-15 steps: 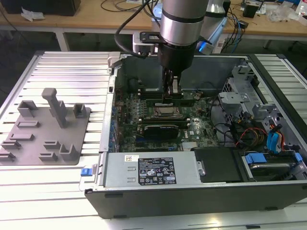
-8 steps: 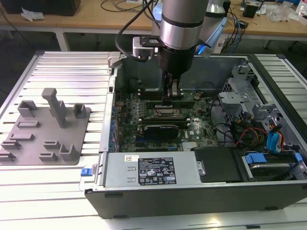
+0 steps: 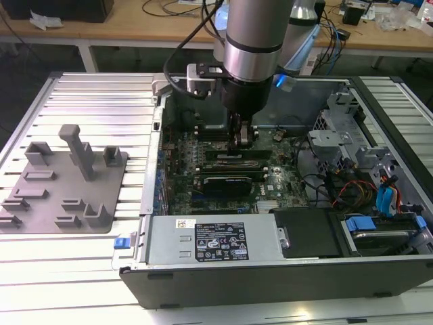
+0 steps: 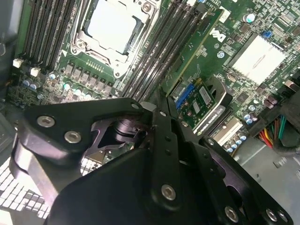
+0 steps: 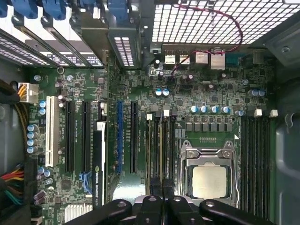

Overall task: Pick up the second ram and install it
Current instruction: 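Insert the second ram into the second slot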

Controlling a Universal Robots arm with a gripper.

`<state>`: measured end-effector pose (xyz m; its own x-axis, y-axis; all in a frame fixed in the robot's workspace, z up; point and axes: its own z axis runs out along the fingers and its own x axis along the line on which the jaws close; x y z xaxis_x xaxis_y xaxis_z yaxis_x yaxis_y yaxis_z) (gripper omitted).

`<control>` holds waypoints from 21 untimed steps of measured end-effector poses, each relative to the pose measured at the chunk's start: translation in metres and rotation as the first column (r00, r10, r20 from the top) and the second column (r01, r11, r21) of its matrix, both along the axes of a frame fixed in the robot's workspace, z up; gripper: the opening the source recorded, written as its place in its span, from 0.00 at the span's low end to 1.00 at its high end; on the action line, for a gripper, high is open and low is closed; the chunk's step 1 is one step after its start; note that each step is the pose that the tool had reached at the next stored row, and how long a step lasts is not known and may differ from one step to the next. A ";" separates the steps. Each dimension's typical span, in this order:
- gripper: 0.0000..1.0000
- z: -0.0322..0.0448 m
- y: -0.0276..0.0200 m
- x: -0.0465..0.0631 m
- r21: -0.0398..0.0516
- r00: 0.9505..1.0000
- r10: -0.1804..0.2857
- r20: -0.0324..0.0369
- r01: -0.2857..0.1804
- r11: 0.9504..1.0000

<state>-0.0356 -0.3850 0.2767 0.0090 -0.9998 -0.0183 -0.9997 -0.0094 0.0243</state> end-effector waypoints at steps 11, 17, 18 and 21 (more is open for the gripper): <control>0.09 -0.0162 0.0026 -0.005 0.002 1.000 -0.025 0.016 0.025 1.000; 0.09 -0.0233 0.0036 -0.007 0.004 1.000 -0.025 0.016 0.025 1.000; 0.09 -0.0247 0.0036 -0.008 0.005 1.000 -0.025 0.016 0.025 1.000; 0.09 -0.0266 0.0036 -0.008 0.005 1.000 -0.025 0.016 0.025 1.000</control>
